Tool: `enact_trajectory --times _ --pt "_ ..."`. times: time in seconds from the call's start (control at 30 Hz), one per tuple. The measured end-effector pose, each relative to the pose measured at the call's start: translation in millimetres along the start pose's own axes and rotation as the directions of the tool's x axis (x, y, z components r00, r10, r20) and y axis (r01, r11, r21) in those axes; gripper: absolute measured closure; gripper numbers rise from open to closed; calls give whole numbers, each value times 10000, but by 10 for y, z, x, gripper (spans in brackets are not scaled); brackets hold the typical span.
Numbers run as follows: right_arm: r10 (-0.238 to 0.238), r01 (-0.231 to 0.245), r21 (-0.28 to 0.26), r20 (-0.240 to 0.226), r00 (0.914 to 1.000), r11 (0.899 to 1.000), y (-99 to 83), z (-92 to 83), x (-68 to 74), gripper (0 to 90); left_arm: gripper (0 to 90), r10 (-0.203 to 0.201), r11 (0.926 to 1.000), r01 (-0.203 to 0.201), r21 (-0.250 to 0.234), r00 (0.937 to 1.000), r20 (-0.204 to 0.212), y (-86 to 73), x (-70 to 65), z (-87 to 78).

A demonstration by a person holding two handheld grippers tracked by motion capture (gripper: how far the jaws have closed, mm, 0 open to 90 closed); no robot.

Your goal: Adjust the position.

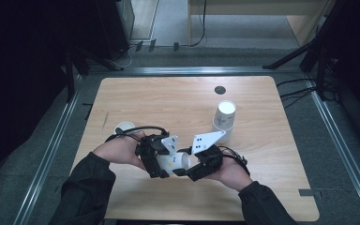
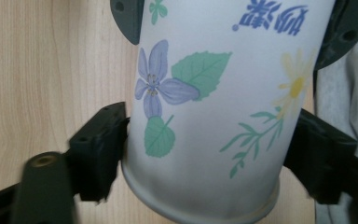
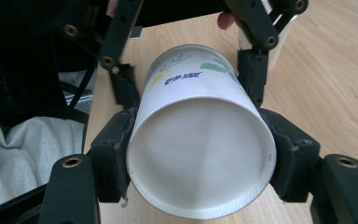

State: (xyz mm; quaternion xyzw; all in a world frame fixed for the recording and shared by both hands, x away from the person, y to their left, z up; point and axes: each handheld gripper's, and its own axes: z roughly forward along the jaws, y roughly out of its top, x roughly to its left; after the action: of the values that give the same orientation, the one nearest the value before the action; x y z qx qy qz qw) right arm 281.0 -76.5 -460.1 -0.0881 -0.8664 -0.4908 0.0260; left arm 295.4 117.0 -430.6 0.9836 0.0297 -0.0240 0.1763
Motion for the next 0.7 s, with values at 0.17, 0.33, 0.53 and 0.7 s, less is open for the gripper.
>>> enact_trajectory --times 0.17,0.33,0.53,0.7 --pt "44 -44 -47 61 10000 10000 -1 -36 -13 347 74 -303 9991 298 -306 9995 -131 -13 31 -13" --pt "99 -98 -173 91 9999 9998 -8 -98 -37 347 74 -637 9935 624 -950 9979 -103 -87 73 -41" --pt "226 -217 -464 193 9996 9987 -8 -208 -82 347 56 -847 9832 823 -1628 9964 -74 -202 81 -102" --pt "341 -322 -831 209 9992 9960 -13 -320 -118 350 56 -1014 9670 949 -2365 9947 -156 -321 81 -154"
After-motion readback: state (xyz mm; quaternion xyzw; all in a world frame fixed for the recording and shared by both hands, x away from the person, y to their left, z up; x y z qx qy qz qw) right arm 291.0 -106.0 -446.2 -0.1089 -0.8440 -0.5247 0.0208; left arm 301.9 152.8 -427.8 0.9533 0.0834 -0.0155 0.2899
